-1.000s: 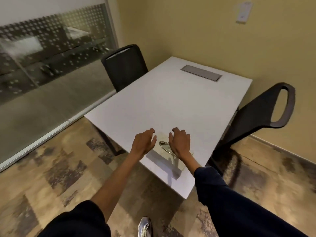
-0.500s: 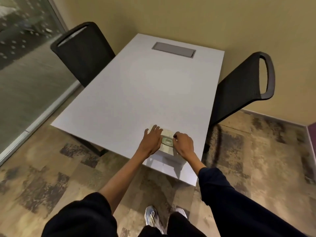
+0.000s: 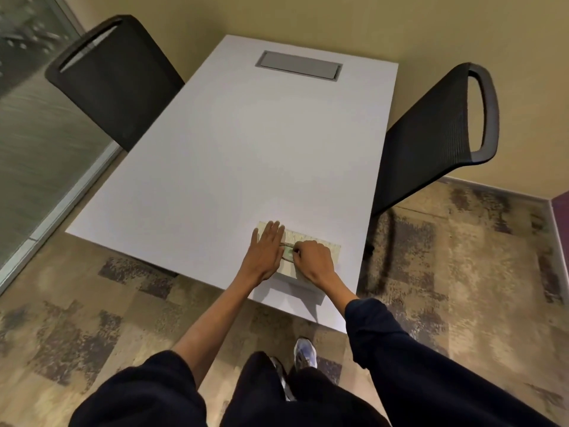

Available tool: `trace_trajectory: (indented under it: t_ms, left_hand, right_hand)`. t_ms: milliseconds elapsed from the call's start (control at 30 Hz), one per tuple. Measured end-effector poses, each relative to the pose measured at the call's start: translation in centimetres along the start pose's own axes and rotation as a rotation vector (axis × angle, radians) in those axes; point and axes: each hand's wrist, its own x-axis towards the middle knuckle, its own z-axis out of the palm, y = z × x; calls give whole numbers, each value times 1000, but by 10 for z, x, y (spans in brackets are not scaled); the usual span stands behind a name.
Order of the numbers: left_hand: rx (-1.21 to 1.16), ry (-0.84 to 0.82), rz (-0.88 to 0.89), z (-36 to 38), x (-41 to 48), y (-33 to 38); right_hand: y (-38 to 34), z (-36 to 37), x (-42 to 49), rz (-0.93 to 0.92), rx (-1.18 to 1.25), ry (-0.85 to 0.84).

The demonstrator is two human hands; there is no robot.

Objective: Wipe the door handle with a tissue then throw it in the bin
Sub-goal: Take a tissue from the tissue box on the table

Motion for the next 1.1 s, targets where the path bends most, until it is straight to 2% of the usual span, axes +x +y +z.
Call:
trace_trajectory:
  t_ms: [167, 533, 833, 1000, 1100]
  left_hand:
    - [0, 15, 32, 3, 7, 1]
    - [-67, 6, 89, 11, 24, -17]
    - [-64, 10, 176, 20, 21, -15]
    - [-83, 77, 254, 18, 13, -16]
    - [-66, 184, 303, 14, 11, -17]
  right_hand:
    - [2, 7, 3, -2, -70, -43]
    - [2, 16, 15, 68, -166, -3]
    - [-9, 13, 13, 40, -287, -62]
    - [-4, 14, 13, -2, -317, -82]
    - [-3, 15, 9, -16, -302, -73]
